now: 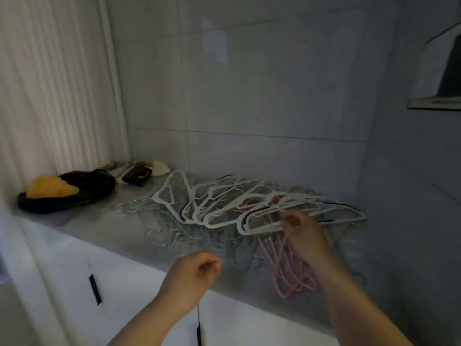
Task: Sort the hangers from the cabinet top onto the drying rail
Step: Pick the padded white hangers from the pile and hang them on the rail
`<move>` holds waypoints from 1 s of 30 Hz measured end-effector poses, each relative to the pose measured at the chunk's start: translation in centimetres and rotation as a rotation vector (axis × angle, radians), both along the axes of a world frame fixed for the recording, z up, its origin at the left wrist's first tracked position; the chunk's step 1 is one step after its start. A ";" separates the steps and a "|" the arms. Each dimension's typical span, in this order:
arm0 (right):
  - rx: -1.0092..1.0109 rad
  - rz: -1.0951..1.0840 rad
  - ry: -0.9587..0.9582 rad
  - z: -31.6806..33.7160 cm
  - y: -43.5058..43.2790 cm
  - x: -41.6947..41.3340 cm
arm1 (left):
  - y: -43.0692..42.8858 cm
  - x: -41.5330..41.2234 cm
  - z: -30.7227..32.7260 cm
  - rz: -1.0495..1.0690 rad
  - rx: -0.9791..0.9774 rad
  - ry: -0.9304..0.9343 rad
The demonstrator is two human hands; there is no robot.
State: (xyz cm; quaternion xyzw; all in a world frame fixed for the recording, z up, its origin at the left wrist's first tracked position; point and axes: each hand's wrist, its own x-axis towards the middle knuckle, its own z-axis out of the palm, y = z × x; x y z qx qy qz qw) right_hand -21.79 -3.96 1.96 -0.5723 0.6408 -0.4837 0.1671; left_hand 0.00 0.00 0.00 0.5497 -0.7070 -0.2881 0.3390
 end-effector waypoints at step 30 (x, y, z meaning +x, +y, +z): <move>0.014 0.016 0.389 -5.7 -9.3 -5.0 | -18.2 -11.0 3.2 -0.092 -0.325 -1.021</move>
